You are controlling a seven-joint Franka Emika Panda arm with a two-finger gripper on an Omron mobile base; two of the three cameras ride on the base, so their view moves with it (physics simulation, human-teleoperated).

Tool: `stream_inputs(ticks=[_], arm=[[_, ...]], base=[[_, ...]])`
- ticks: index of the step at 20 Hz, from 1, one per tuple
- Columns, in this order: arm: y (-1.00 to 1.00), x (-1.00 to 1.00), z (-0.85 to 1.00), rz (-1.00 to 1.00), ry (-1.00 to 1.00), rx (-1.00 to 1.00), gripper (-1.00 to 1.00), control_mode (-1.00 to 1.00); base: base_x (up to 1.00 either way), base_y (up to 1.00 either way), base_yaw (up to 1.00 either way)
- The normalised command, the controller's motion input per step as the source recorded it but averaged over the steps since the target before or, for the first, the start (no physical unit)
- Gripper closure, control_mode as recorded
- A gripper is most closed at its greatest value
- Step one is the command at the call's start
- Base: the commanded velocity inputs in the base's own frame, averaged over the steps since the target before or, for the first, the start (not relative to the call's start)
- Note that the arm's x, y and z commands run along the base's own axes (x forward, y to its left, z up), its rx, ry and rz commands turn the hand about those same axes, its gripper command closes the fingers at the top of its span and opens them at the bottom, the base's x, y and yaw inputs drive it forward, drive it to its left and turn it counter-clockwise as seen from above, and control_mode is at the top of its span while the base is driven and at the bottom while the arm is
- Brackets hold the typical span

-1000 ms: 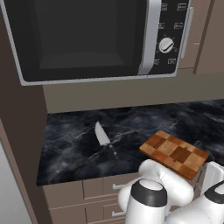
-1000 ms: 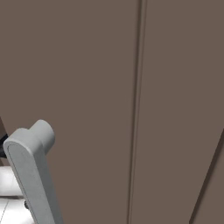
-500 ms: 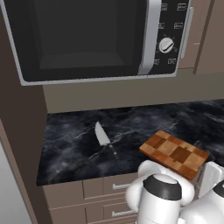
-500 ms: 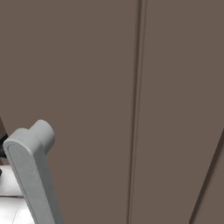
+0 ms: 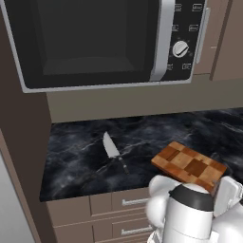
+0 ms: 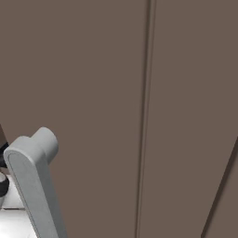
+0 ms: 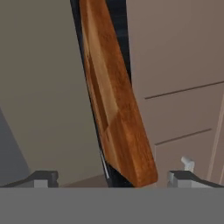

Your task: Move the cutting board and knife to the sink. Then move spray from the cabinet to the counter.

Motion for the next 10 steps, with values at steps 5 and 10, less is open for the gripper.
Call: stream_inputs(ticks=[5, 10], arm=[[-0.02, 0.15, -0.12, 0.04, -0.04, 0.0, -1.0, -1.0], [-0.04, 0.14, -0.13, 0.03, -0.03, 0.0, -1.0, -1.0]], base=[[0.0, 0.0, 0.0], [0.0, 0.0, 0.0]])
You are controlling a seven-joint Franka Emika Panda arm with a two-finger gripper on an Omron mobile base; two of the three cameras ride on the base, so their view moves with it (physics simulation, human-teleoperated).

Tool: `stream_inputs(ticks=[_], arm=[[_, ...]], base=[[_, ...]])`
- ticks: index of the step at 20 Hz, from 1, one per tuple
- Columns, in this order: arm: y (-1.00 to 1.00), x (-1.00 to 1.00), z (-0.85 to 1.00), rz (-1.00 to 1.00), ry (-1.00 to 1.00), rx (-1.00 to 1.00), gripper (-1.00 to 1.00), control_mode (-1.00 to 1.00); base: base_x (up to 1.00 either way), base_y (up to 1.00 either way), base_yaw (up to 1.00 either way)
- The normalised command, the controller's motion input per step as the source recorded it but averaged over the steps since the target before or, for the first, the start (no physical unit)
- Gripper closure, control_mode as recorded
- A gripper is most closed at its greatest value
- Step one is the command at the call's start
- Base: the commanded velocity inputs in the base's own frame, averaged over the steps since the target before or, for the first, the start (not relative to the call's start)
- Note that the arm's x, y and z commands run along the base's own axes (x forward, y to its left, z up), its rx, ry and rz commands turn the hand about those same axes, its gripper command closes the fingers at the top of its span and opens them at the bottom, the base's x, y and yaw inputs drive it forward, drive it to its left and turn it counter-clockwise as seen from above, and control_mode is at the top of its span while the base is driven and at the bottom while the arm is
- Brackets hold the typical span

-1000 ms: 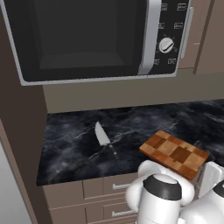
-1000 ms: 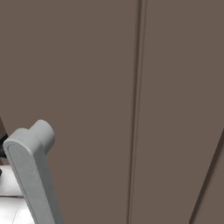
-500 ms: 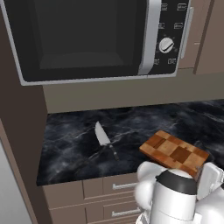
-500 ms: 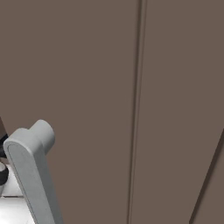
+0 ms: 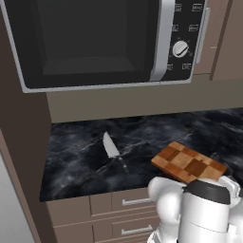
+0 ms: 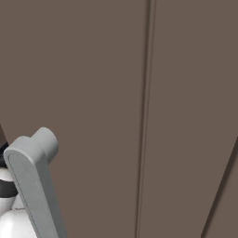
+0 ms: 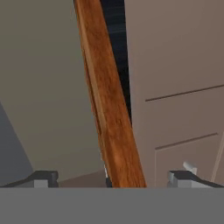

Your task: Move the cutting board and knife to the sink. Then move spray from the cabinet to the counter.

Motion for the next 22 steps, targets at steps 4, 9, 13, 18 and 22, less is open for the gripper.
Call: stream_inputs(ticks=[4, 9, 13, 18, 22], arm=[[-0.05, 0.13, -0.18, 0.03, -0.01, 0.0, -1.0, -1.0], [-0.05, 0.14, -0.19, 0.03, -0.01, 0.0, -1.0, -1.0], [-0.05, 0.1, -0.12, 0.03, -0.03, 0.0, -1.0, -1.0], [-0.02, 0.03, -0.01, 0.03, -0.07, 0.01, -1.0, -1.0], [0.0, 0.0, 0.0, 0.03, -0.07, 0.01, -1.0, -1.0]], base=[[0.0, 0.0, 0.0], [0.0, 0.0, 0.0], [0.0, 0.0, 0.0], [0.0, 0.0, 0.0], [0.0, 0.0, 0.0]])
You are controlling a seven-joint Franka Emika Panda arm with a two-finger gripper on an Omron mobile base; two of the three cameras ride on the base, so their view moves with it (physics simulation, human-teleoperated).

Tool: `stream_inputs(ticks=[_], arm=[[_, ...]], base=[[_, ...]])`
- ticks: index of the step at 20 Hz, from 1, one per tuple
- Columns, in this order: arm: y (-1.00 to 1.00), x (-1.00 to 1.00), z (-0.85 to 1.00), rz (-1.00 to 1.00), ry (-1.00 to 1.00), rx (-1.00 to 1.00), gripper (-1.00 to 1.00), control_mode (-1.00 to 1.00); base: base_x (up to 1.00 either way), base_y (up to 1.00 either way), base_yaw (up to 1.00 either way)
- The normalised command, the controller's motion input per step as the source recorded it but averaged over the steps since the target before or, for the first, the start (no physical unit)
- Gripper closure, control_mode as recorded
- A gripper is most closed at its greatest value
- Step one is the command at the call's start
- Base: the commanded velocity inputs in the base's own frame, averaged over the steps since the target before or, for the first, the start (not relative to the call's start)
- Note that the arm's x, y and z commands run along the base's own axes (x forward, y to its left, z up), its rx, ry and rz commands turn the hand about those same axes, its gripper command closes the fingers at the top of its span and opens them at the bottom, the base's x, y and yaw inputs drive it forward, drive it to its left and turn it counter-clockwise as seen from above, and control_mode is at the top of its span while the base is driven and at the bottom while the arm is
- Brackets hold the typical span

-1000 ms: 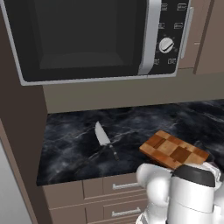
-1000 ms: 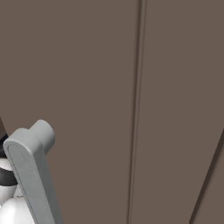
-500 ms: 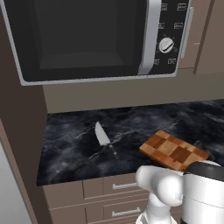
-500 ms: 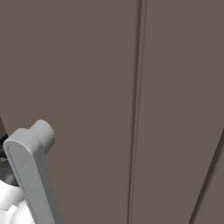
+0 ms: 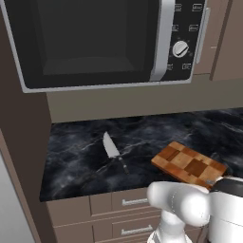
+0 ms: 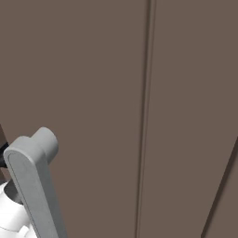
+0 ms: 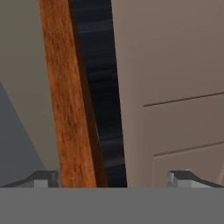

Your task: Move the cutting board and knife to the sink. Then move spray from the cabinet to the counter.

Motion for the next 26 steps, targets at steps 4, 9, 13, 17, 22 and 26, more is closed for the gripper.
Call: stream_inputs(ticks=[4, 9, 13, 17, 22, 26], arm=[[0.0, 0.06, 0.0, 0.03, -0.04, 0.0, -1.0, -1.0], [0.0, 0.15, 0.0, 0.02, 0.0, 0.0, -1.0, -1.0], [0.01, 0.15, 0.02, 0.01, 0.0, 0.0, -1.0, -1.0], [0.02, 0.1, 0.0, 0.0, 0.0, 0.0, -1.0, -1.0], [0.0, 0.07, 0.0, 0.0, 0.0, 0.0, 1.0, -1.0], [0.04, 0.03, 0.0, 0.0, 0.0, 0.0, 1.0, -1.0]], base=[[0.0, 0.0, 0.0], [0.0, 0.0, 0.0], [0.0, 0.0, 0.0], [0.0, 0.0, 0.0], [0.0, 0.0, 0.0], [0.0, 0.0, 0.0]])
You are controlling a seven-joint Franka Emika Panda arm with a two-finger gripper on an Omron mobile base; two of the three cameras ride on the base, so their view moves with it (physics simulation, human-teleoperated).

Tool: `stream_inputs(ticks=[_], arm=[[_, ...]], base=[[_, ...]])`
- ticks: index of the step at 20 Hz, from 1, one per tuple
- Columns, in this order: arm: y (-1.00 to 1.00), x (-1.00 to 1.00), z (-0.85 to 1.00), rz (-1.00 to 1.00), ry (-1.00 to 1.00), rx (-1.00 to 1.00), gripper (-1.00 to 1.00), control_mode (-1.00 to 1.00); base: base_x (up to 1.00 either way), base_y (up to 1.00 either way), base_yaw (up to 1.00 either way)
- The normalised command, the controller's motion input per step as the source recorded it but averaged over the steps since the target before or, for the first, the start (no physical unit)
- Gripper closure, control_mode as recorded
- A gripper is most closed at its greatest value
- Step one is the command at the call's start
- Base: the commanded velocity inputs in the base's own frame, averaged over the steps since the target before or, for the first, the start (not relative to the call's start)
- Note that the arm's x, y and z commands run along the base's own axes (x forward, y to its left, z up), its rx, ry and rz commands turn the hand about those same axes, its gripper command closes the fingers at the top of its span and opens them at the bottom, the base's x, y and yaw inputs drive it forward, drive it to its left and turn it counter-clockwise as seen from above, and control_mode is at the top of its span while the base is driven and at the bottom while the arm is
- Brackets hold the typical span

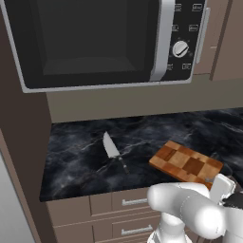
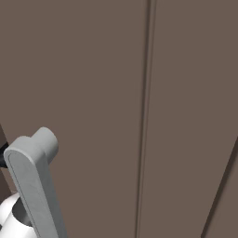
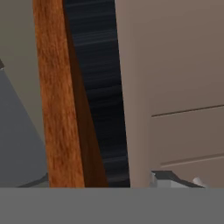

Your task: Move the cutting board and knife to the sink. Then move spray from the cabinet to the counter.

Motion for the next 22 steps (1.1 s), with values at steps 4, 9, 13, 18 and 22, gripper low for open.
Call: stream_inputs(ticks=[4, 9, 13, 18, 22], arm=[[0.02, 0.01, 0.0, 0.0, 0.0, 0.0, 1.0, -1.0], [0.03, 0.0, 0.06, 0.0, 0.0, 0.0, 1.0, -1.0], [0.0, -0.02, 0.25, 0.0, -0.01, 0.0, 1.0, -1.0], [0.0, -0.14, 0.43, 0.0, -0.01, 0.0, 1.0, -1.0], [0.0, -0.22, 0.54, 0.01, -0.07, 0.0, 1.0, -1.0]], base=[[0.0, 0.0, 0.0], [0.0, 0.0, 0.0], [0.0, 0.0, 0.0], [0.0, 0.0, 0.0], [0.0, 0.0, 0.0]])
